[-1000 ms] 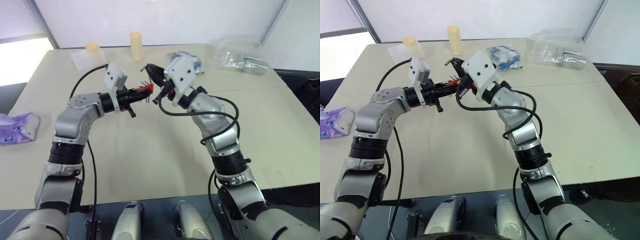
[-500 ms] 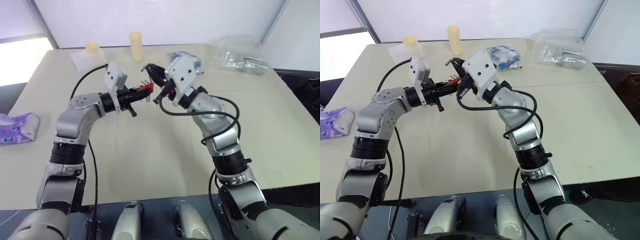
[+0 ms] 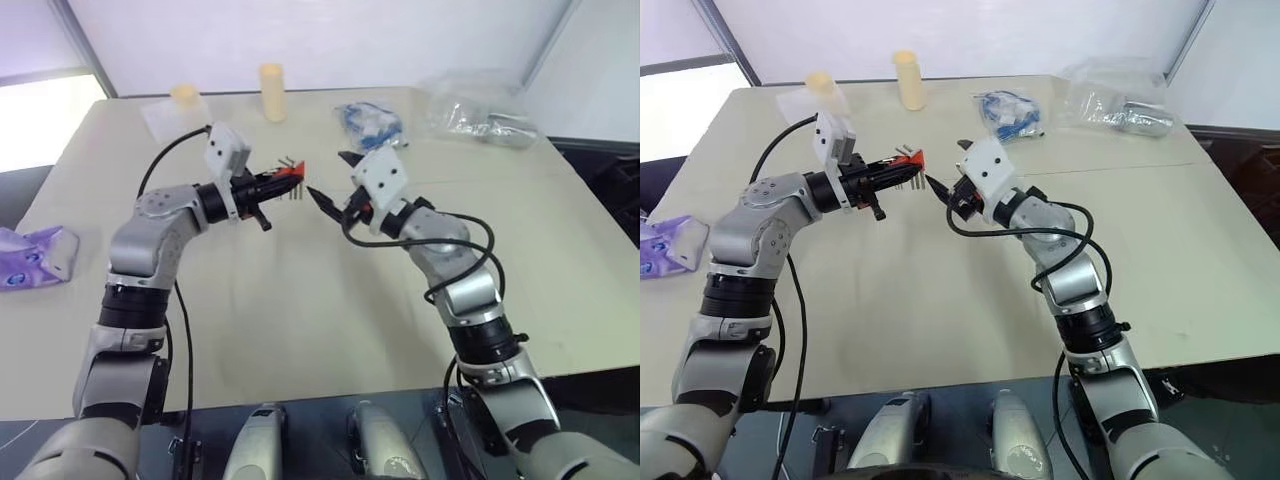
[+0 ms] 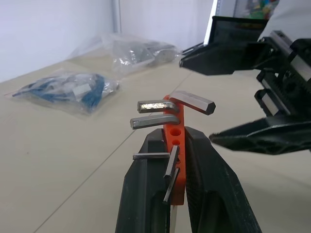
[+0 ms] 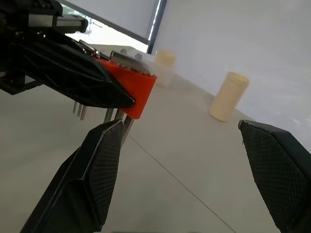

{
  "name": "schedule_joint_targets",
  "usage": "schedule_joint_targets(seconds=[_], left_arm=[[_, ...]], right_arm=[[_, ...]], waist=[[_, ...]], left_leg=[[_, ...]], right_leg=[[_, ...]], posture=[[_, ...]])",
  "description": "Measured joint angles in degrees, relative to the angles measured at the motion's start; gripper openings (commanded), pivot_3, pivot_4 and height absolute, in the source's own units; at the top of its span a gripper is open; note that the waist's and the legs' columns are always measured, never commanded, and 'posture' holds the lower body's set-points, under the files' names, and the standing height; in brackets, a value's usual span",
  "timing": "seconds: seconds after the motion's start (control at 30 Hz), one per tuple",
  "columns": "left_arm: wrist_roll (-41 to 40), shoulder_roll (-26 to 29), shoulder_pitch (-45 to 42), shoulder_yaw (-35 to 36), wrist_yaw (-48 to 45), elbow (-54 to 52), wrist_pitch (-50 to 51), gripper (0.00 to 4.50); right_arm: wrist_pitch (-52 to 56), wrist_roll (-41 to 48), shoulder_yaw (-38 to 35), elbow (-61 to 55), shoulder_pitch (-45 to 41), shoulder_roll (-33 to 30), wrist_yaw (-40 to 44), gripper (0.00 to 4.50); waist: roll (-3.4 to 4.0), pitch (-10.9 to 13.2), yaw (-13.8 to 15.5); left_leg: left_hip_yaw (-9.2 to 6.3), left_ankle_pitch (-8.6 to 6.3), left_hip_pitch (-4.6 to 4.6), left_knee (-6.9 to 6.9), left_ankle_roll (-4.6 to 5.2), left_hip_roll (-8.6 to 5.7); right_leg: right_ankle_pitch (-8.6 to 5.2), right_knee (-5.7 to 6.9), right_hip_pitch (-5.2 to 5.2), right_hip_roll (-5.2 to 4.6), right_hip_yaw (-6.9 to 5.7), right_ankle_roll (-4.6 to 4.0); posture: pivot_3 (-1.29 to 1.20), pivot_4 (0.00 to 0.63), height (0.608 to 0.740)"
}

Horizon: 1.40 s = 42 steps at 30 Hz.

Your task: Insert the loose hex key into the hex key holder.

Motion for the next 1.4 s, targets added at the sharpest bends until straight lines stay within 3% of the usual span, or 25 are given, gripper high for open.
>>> schedule_joint_targets(seconds=[0.3, 0.57, 0.87, 1.3, 1.4], left_arm=[[-5.02, -4.48, 1.34, 0.03, 2.78, -1.12, 10.38, 0.00], [-7.55, -12.58, 4.73, -3.43, 6.29, -1.90, 19.04, 0.00], [-11.09, -22.06, 4.52, -4.90, 7.81, 1.50, 24.44, 0.00], [-3.61, -25.56, 2.26, -7.31, 12.48, 15.85, 21.25, 0.00], [-3.02, -25.56, 1.94, -7.10, 13.09, 17.14, 21.19, 1.33]], right_arm=[[3.17, 1.07, -6.10, -4.82, 4.63, -9.82, 2.06, 3.89], [8.87, 3.28, -15.06, -12.52, 7.38, -20.67, 4.18, 3.89], [13.93, 4.23, -15.77, -20.67, 13.10, -21.02, 1.96, 3.89], [15.91, 4.24, -15.44, -23.75, 14.56, -20.56, -1.14, 3.89], [15.90, 4.23, -15.25, -23.75, 14.56, -20.56, -1.41, 3.93]], waist=[[-0.01, 0.00, 0.66], [0.00, 0.01, 1.46], [-0.01, 0.00, 1.54], [-0.01, 0.00, 1.73], [-0.01, 0.00, 1.61]], left_leg=[[0.01, 0.00, 0.00, 0.05, 0.00, -0.05], [-0.01, 0.00, 0.01, 0.02, 0.00, -0.02], [0.02, 0.00, 0.05, 0.08, 0.00, -0.06], [0.00, 0.00, 0.07, 0.09, 0.00, -0.14], [0.00, 0.00, 0.11, 0.08, 0.00, -0.14]], right_leg=[[-0.01, -0.05, 0.08, -0.07, 0.00, 0.02], [-0.01, -0.04, 0.08, -0.01, 0.00, 0.01], [-0.01, -0.05, 0.14, -0.01, 0.01, 0.01], [-0.01, -0.06, 0.19, 0.01, 0.00, 0.01], [-0.01, -0.06, 0.20, 0.01, 0.01, 0.01]], posture=[[0.00, 0.150, 0.740], [0.00, 0.150, 0.740], [0.00, 0.150, 0.740], [0.00, 0.150, 0.740], [0.00, 0.150, 0.740]])
